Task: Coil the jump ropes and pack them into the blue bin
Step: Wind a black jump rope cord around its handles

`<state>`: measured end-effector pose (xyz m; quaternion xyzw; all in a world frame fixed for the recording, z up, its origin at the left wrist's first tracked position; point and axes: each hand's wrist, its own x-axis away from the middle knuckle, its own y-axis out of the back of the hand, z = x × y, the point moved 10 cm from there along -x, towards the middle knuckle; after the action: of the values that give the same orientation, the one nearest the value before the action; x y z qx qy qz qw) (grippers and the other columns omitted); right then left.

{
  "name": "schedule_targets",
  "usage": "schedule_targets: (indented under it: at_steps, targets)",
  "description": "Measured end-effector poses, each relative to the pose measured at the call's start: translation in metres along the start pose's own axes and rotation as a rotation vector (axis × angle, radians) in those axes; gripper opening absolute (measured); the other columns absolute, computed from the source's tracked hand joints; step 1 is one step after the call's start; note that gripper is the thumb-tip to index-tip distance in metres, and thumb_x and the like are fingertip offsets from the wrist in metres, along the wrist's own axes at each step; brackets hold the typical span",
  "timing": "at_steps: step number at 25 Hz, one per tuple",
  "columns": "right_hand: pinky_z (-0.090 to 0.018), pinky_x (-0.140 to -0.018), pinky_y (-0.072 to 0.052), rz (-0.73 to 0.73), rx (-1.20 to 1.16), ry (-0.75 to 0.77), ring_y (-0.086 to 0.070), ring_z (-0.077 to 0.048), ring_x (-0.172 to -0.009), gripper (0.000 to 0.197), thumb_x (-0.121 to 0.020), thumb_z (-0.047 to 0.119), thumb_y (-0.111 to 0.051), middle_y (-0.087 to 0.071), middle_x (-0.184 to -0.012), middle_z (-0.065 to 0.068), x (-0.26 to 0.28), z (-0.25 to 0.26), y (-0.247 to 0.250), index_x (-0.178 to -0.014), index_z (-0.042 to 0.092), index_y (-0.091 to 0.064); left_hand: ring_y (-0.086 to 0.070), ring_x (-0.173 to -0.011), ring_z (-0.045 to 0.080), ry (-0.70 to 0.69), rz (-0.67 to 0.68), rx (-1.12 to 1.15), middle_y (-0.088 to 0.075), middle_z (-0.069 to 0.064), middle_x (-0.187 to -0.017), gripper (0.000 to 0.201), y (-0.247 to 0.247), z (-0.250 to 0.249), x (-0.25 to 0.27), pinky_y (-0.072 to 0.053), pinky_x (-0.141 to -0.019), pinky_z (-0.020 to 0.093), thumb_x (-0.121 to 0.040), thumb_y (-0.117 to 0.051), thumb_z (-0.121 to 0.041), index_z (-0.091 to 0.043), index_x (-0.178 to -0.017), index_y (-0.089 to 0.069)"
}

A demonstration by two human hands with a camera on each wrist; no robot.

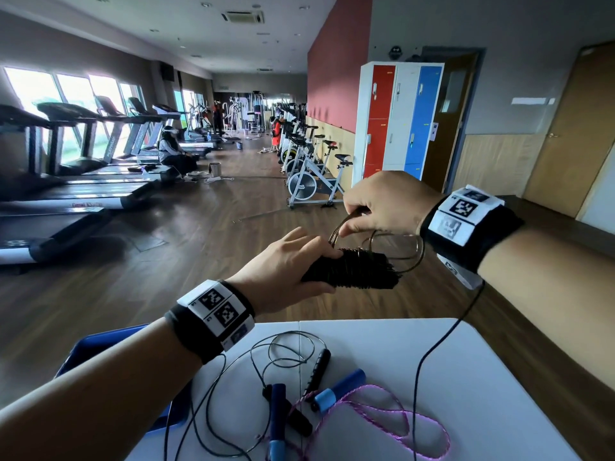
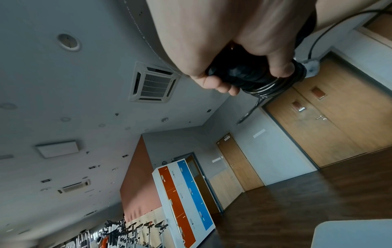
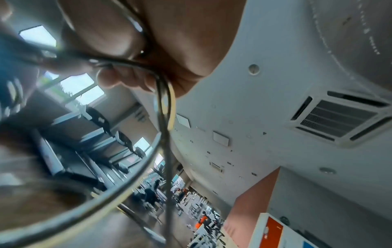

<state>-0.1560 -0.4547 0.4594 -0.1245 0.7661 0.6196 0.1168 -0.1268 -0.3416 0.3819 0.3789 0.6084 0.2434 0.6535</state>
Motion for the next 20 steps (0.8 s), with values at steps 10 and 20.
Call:
schedule_targets:
  at_steps: [10,20]
  targets:
    - [-0.033,-0.066,-0.053,-0.109,-0.566,-0.452,-0.067,-0.017,-0.072,0.017,-0.085,0.051,-0.07,-0.071,-0.075,0.01,0.071,-0.051,-0.142,-0.089,0.035,-0.074,-0.053,-0.092,0.008,0.211,-0.148,0.065,-0.054,-0.025,-0.098,0.048,0.043,0.031,-0.002,-0.036,-0.08,0.004,-0.083,-0.079,-0.044,-0.016,-0.12,-0.062]
    - [-0.032,-0.057,-0.05,-0.026,-1.502,-0.673,-0.054,-0.019,-0.054,0.027,-0.106,0.012,-0.042,-0.06,-0.07,-0.007,0.099,0.046,-0.232,-0.103,0.001,-0.066,-0.044,-0.088,0.006,0.336,-0.108,-0.004,-0.046,-0.028,-0.092,0.043,0.045,0.046,-0.02,-0.033,-0.074,0.006,-0.087,-0.076,-0.039,-0.019,-0.122,-0.06]
